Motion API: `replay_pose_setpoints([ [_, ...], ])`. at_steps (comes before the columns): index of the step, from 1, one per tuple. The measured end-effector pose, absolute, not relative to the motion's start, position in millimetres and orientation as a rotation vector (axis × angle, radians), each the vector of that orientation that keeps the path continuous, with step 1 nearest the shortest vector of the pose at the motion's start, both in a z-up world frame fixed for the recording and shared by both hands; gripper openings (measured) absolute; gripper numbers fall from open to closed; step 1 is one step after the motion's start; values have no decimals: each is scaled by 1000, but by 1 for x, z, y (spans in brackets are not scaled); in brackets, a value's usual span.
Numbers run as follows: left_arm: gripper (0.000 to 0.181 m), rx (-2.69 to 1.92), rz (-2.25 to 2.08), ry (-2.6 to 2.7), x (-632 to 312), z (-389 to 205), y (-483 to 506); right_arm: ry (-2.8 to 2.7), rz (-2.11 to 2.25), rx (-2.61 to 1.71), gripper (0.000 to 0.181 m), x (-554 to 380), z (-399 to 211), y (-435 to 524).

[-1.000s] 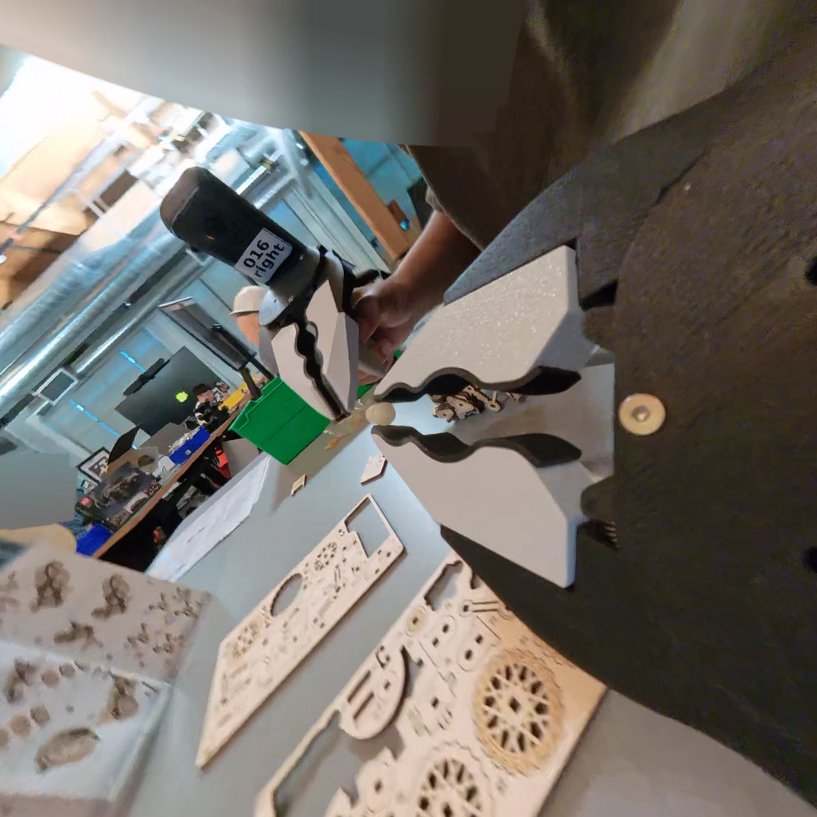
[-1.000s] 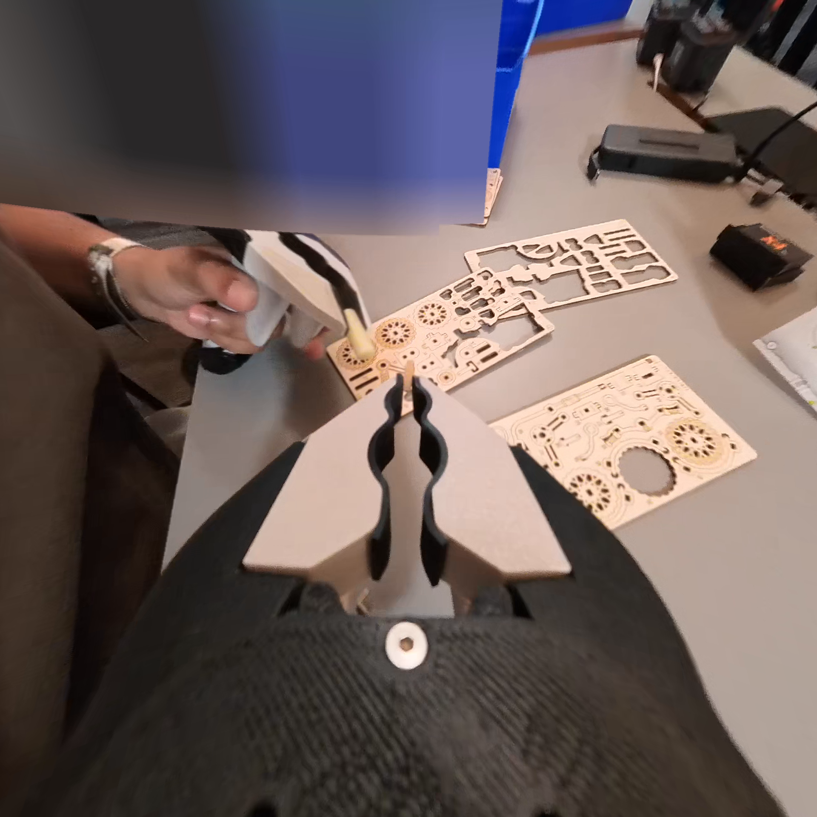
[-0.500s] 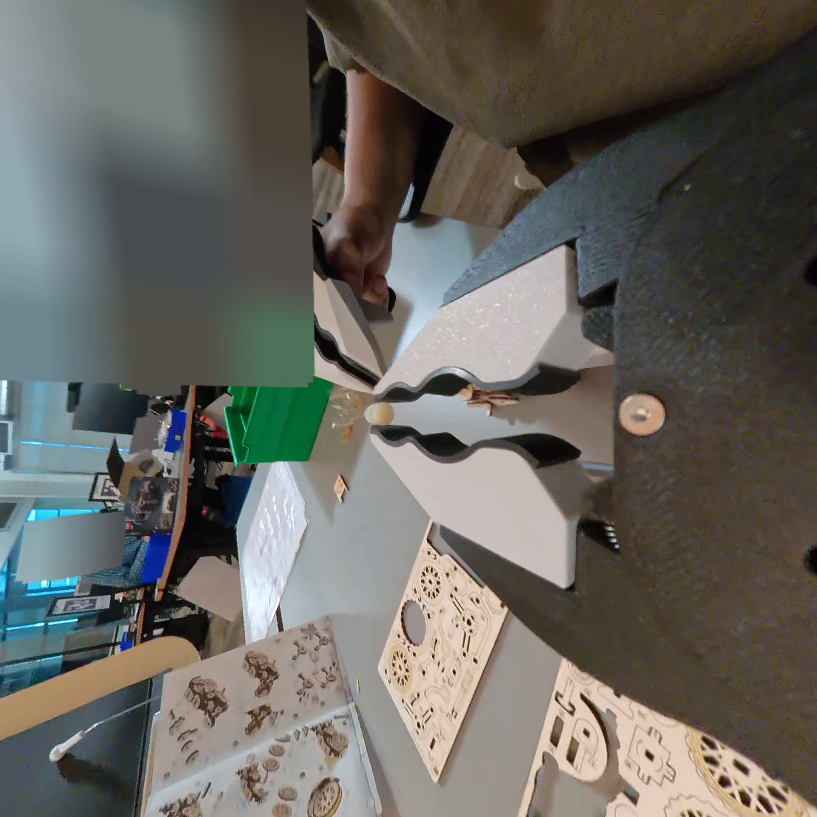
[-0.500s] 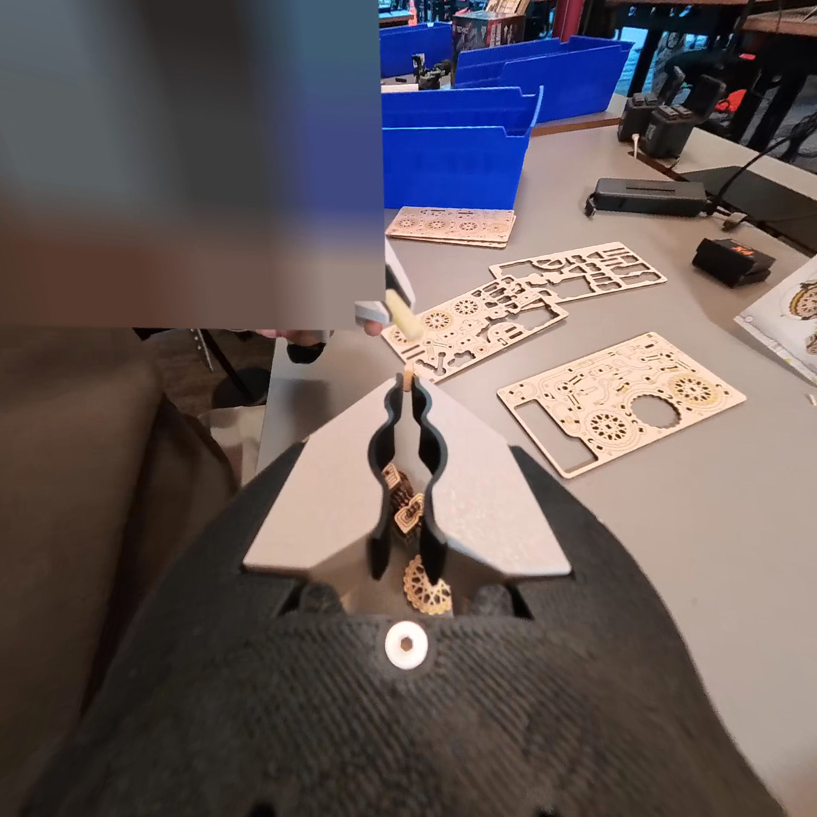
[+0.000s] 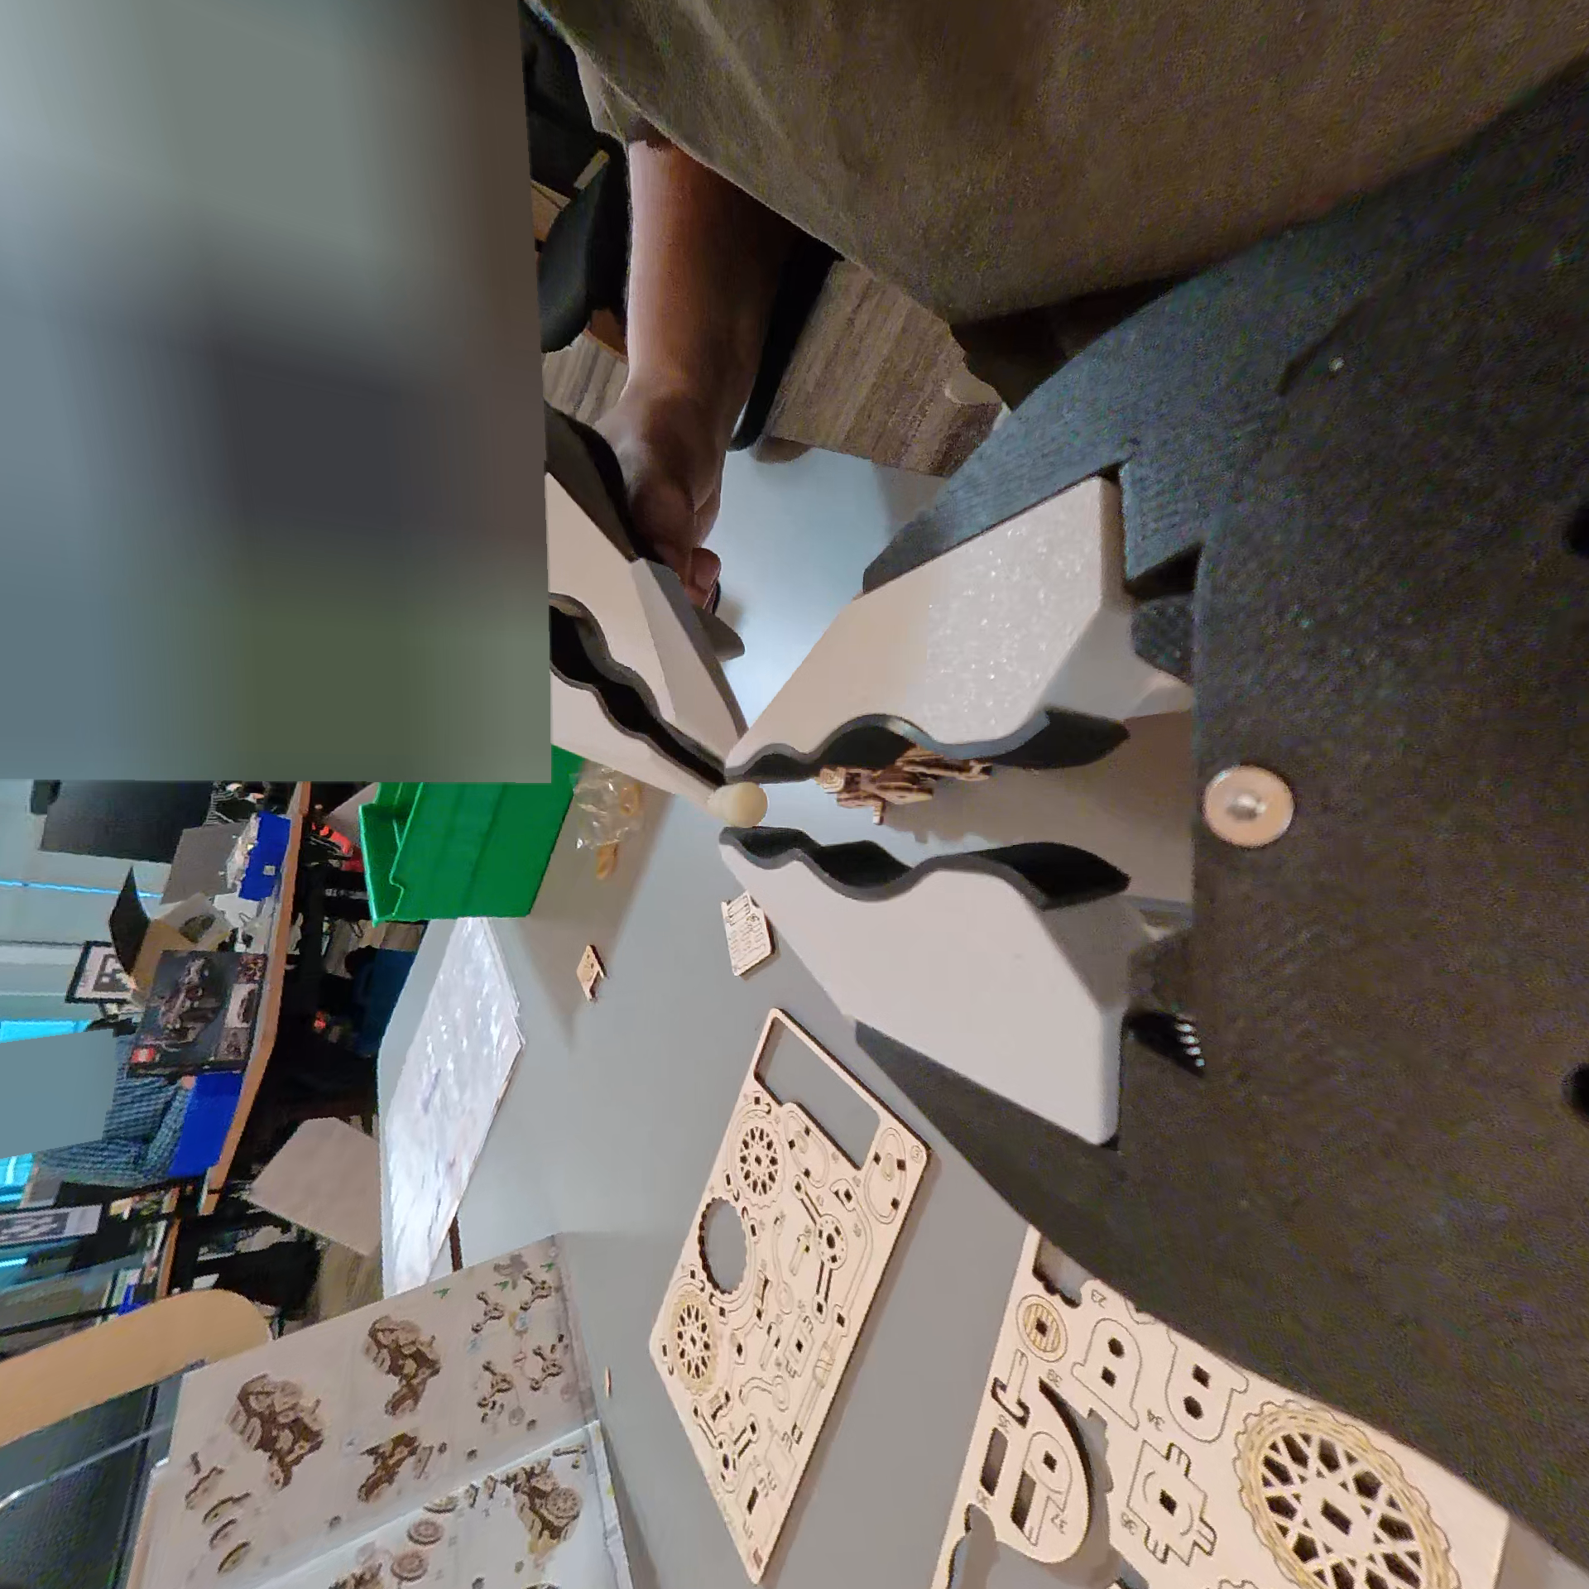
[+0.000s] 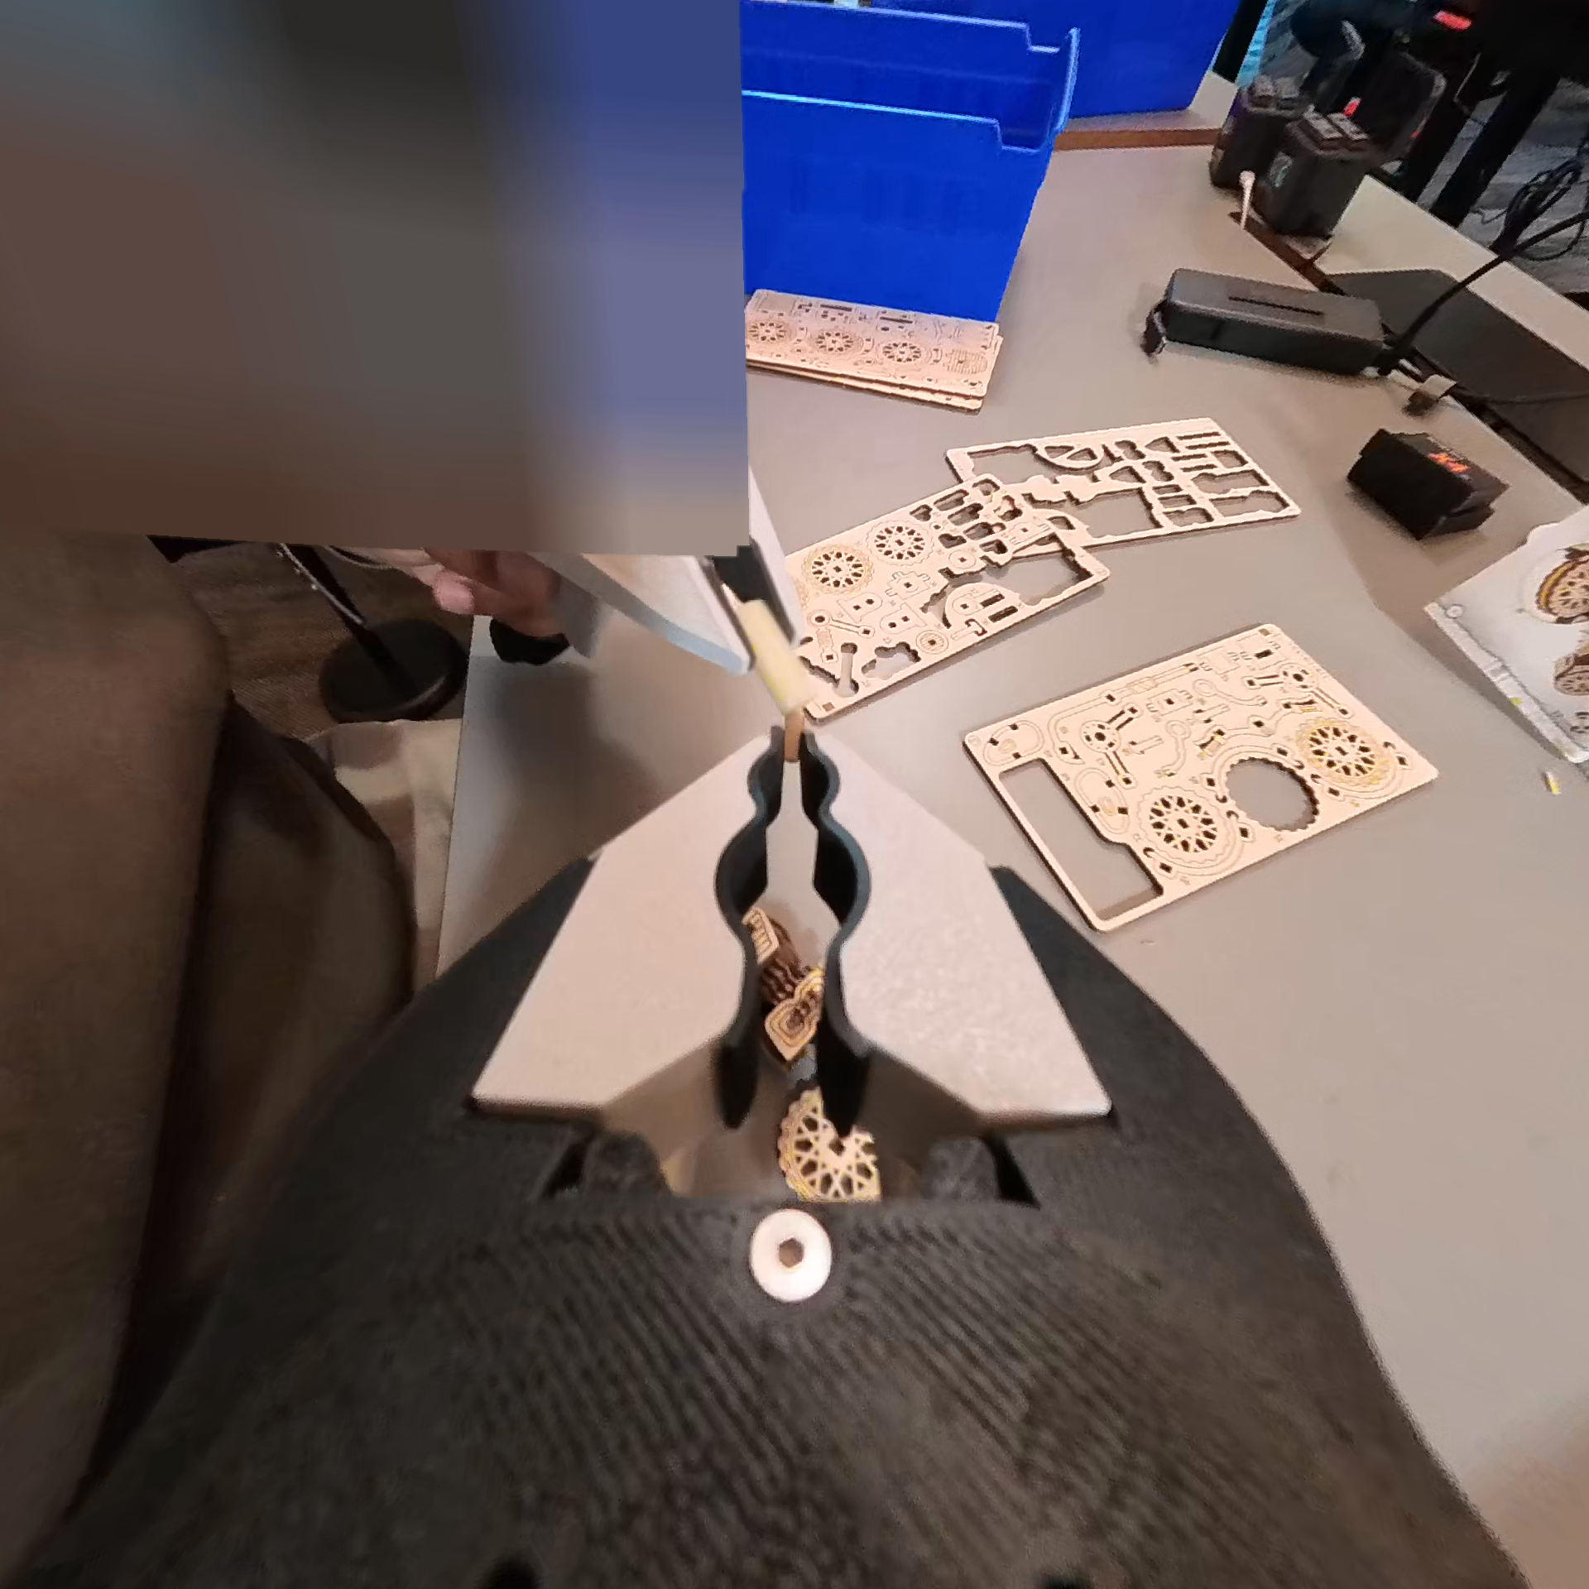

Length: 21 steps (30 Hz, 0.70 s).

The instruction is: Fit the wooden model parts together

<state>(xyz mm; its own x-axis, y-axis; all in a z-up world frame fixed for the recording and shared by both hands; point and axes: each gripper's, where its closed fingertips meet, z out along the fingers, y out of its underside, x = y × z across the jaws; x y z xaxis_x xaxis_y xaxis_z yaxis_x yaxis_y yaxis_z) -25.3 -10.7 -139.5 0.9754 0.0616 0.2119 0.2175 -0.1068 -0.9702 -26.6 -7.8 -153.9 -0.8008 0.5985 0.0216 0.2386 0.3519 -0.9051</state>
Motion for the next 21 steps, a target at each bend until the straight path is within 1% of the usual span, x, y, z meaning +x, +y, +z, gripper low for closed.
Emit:
replay_pose_setpoints([
  [12,8,-1710,-137,-225,-25,-145,-7,-2279,1415,-747,1,-26,-156,-4],
  [18,8,-1718,-48,-286,-38,-148,-10,-2256,1465,-773,1,-27,-152,-1],
  [21,8,-1678,-96,-299,-38,-142,-13,-2248,1463,-789,1,-28,-151,2],
])
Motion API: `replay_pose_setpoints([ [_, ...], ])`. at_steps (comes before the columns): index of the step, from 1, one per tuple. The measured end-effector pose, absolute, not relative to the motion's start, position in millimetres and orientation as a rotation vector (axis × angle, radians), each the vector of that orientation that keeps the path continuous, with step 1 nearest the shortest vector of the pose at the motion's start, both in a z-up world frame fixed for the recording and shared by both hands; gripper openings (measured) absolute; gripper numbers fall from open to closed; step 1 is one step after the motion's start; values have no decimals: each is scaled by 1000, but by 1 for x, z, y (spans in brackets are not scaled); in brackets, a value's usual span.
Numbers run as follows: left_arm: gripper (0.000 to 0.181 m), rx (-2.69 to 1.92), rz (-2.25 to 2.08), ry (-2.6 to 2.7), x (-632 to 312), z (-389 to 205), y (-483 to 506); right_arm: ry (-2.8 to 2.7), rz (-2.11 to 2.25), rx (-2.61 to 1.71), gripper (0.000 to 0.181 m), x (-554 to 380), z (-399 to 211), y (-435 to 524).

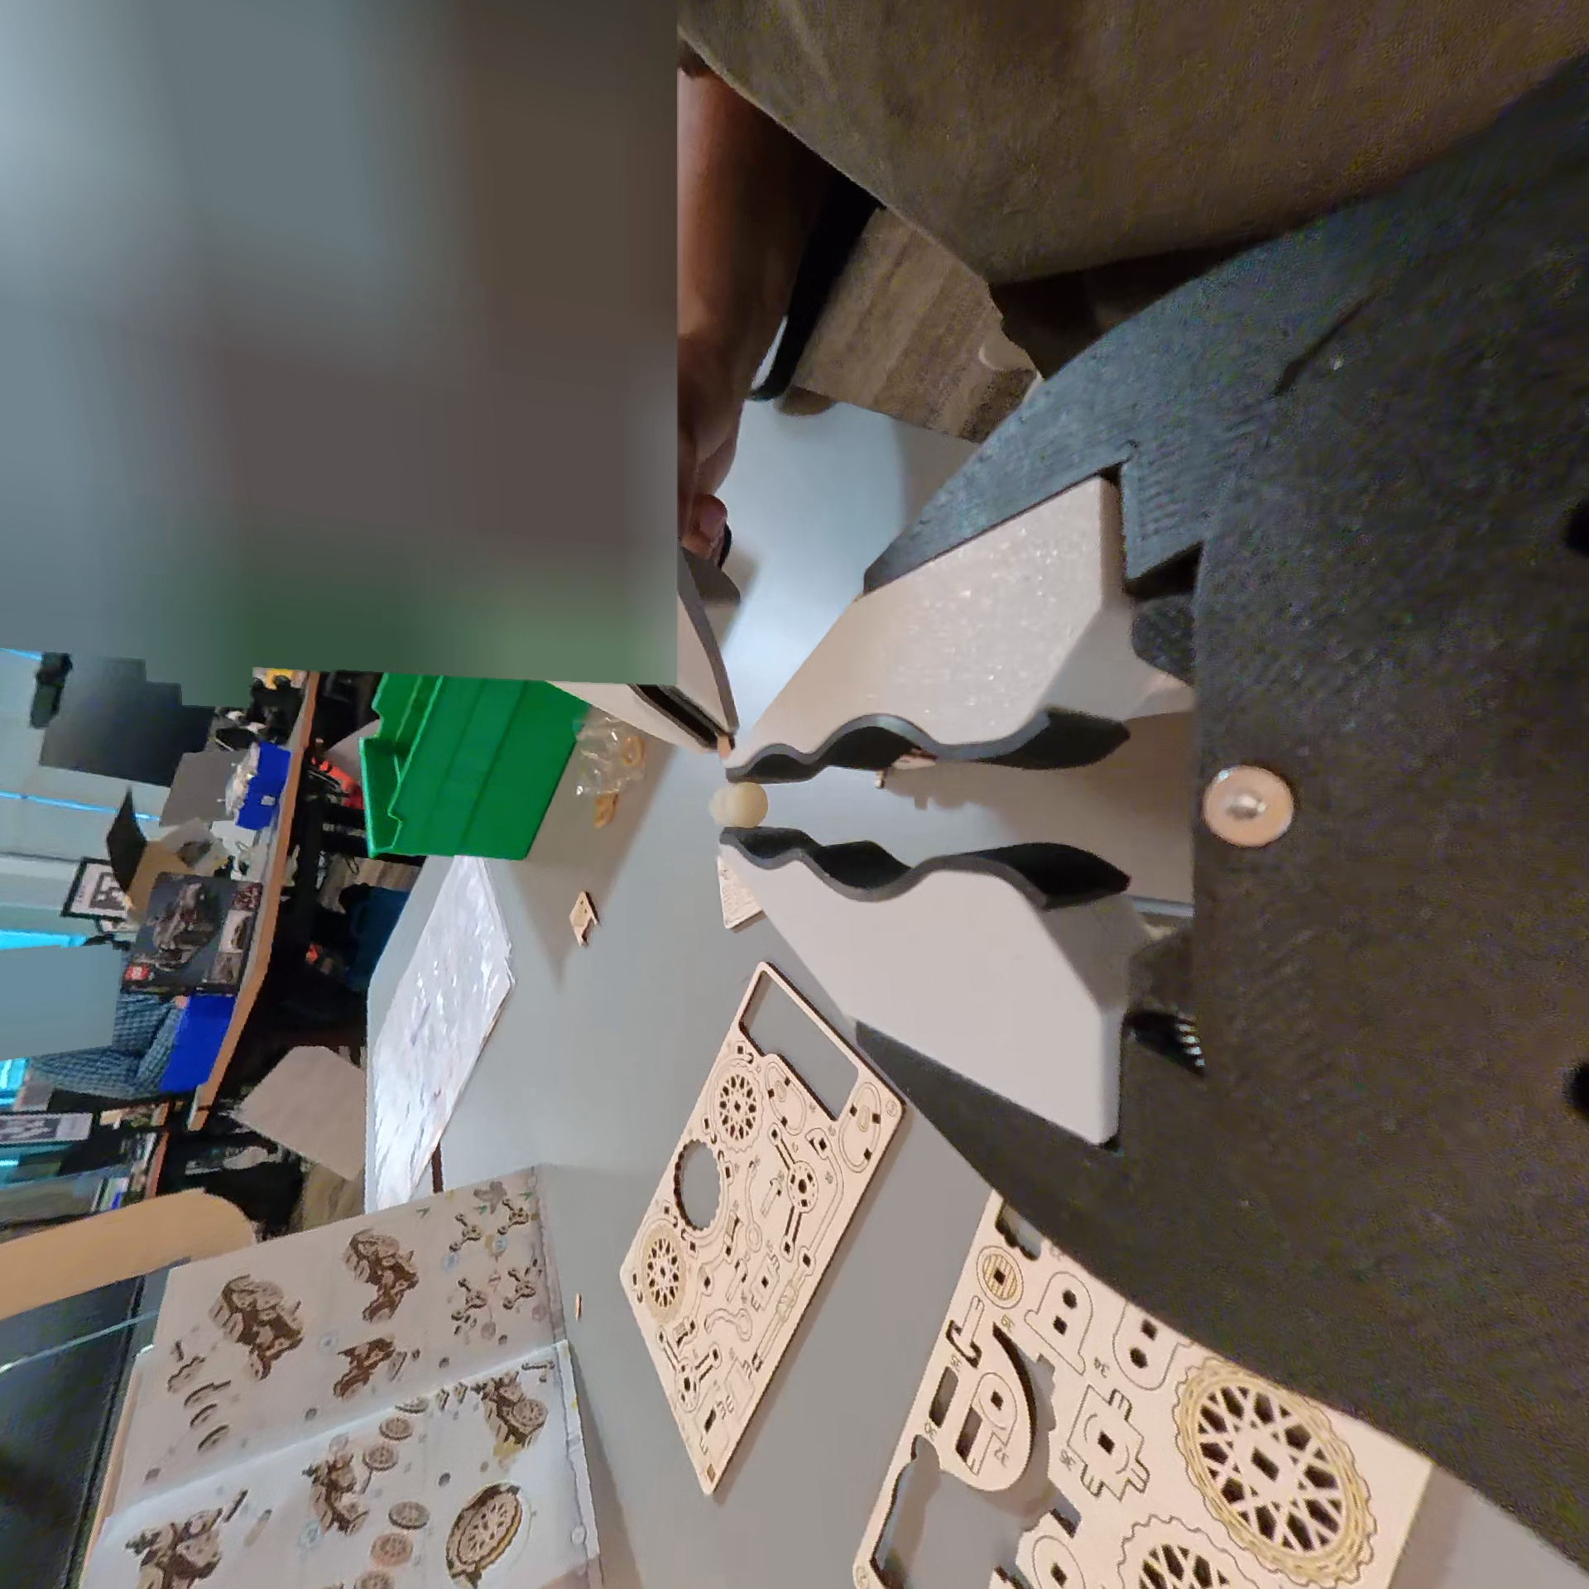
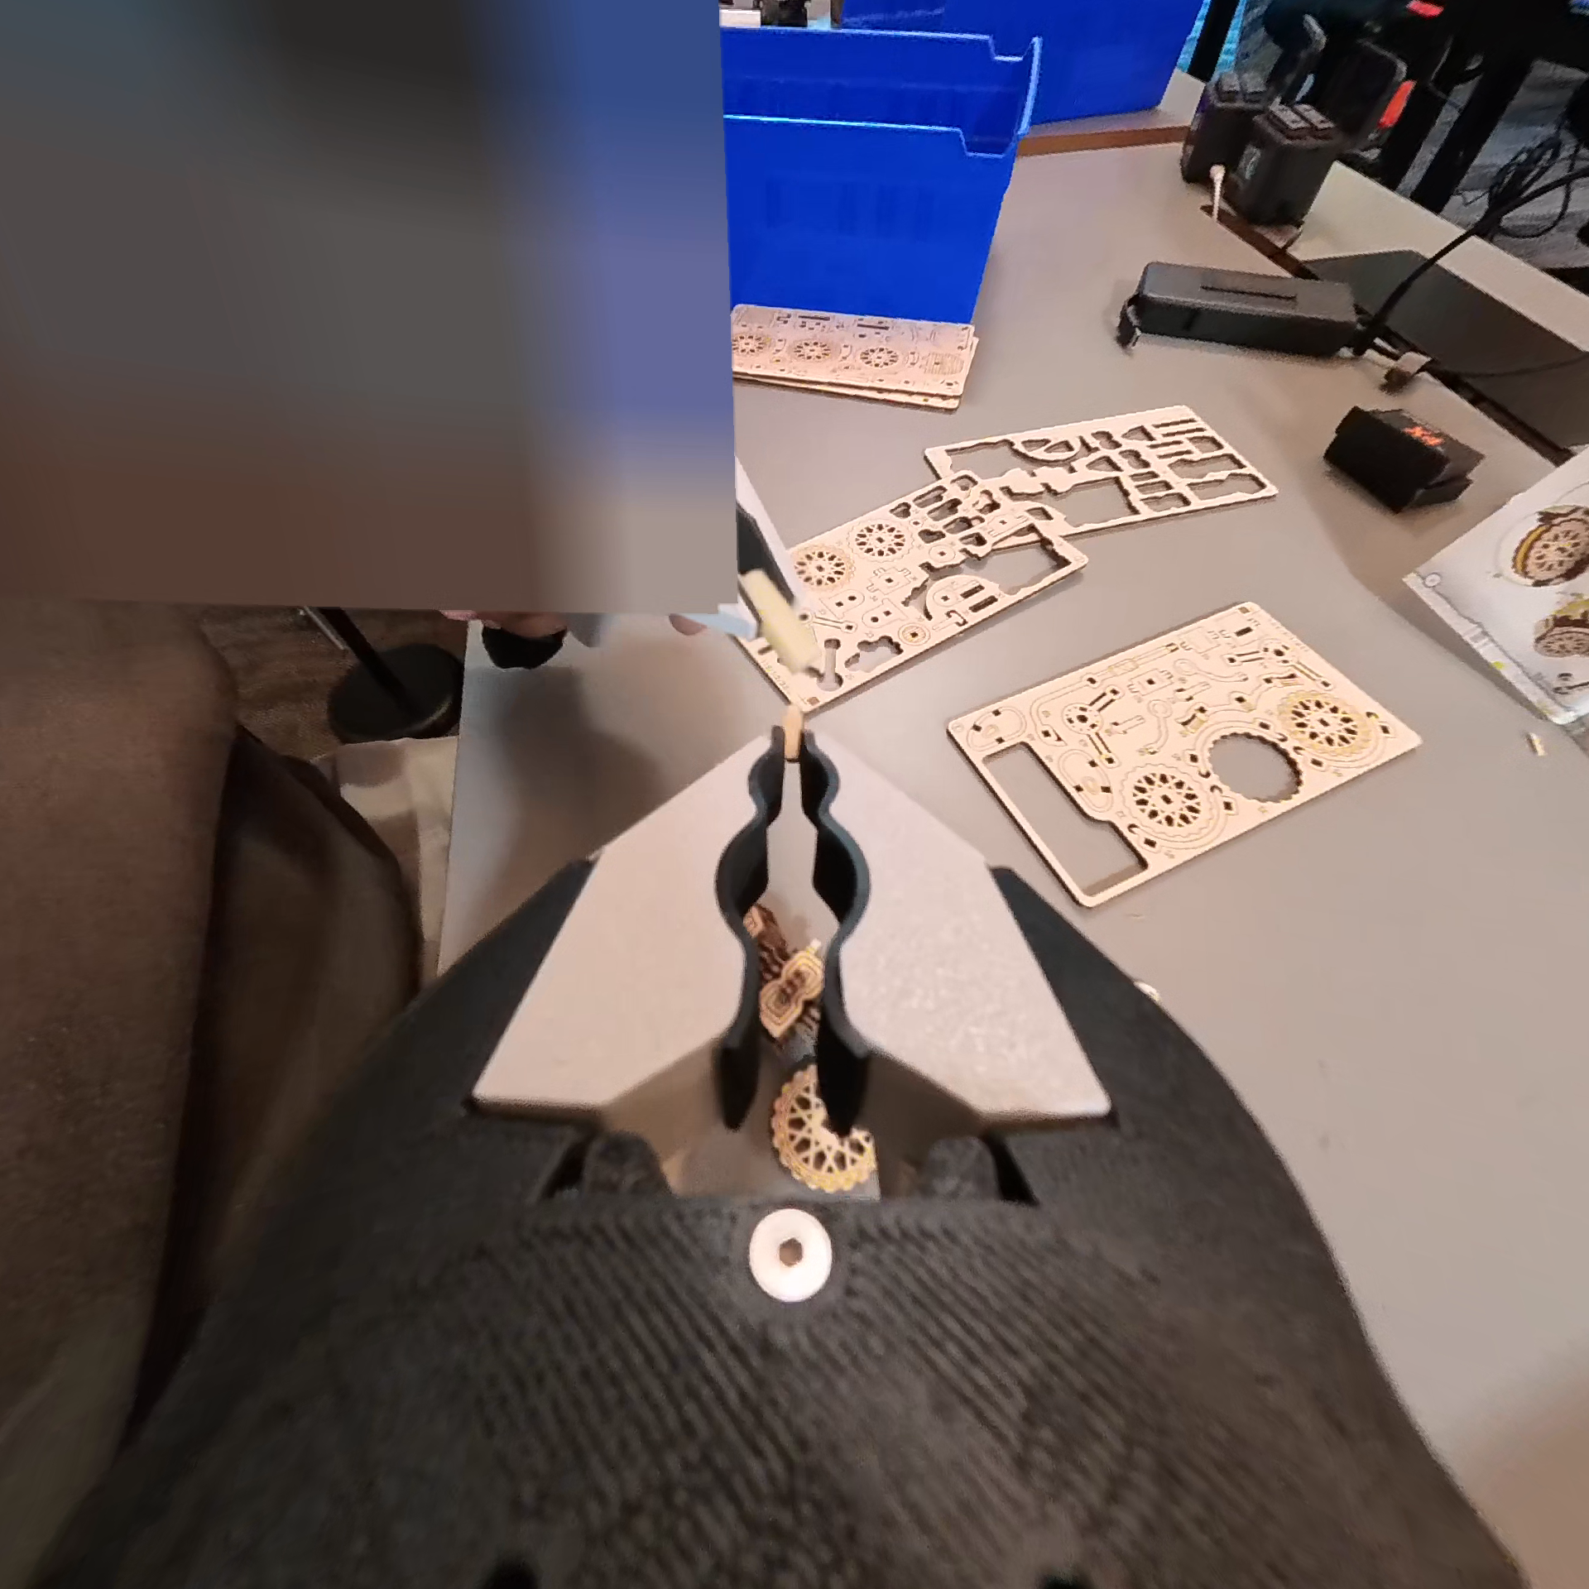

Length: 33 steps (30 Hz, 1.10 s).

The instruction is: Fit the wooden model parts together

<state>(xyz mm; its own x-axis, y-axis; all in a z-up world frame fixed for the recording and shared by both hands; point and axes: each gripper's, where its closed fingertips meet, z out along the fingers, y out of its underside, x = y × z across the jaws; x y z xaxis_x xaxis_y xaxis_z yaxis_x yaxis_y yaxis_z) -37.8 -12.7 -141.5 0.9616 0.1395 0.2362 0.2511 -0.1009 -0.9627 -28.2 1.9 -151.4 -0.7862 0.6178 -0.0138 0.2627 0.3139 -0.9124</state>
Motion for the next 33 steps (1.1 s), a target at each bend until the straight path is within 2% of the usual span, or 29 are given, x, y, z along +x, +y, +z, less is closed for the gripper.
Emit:
replay_pose_setpoints([
  [33,7,-1722,-29,-234,-27,-144,-8,-2259,1424,-802,0,-29,-155,-1],
])
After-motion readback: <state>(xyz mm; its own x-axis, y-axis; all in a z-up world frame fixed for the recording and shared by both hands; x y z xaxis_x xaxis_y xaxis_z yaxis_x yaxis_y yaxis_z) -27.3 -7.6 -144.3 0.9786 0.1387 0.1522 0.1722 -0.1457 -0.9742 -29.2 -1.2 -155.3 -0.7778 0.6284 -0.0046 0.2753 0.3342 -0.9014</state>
